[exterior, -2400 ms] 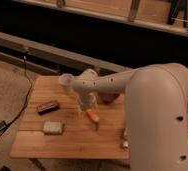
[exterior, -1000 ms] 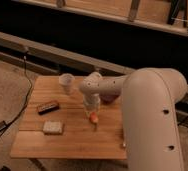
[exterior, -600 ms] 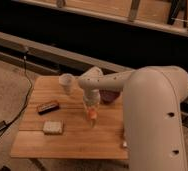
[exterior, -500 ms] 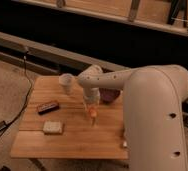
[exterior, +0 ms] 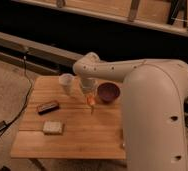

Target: Place the pepper in the ceramic cup

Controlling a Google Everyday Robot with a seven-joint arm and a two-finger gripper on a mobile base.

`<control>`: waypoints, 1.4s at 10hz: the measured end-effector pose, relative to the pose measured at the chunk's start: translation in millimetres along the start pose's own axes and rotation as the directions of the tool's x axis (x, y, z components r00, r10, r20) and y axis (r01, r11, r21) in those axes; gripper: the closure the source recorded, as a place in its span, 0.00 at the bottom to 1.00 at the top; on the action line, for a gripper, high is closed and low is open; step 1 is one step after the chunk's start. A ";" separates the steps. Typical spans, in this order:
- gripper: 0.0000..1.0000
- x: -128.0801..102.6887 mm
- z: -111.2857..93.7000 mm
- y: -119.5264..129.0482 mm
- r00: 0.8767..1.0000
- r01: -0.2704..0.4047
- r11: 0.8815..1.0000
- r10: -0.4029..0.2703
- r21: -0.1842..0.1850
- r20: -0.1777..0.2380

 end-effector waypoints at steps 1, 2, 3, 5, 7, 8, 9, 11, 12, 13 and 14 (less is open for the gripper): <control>1.00 -16.9 -9.6 3.6 0.999 0.050 0.999 -0.050 0.008 0.020; 1.00 -37.2 -19.6 8.2 0.993 0.110 0.994 -0.111 0.016 0.044; 1.00 -52.5 -27.3 11.2 0.986 0.154 0.988 -0.155 0.023 0.063; 1.00 -81.4 -46.2 14.2 0.968 0.224 0.974 -0.227 0.042 0.103; 1.00 -109.0 -68.4 16.1 0.946 0.281 0.957 -0.288 0.064 0.148; 1.00 -121.5 -77.5 17.5 0.935 0.301 0.951 -0.309 0.073 0.172; 1.00 -133.3 -85.3 18.9 0.925 0.315 0.946 -0.325 0.079 0.197; 1.00 -155.9 -95.3 23.1 0.906 0.327 0.941 -0.339 0.089 0.255; 1.00 -167.9 -96.7 26.6 0.893 0.332 0.939 -0.344 0.092 0.289; 1.00 -181.3 -95.3 34.5 0.874 0.344 0.935 -0.354 0.089 0.332; 1.00 -188.4 -91.6 41.3 0.861 0.354 0.931 -0.360 0.083 0.358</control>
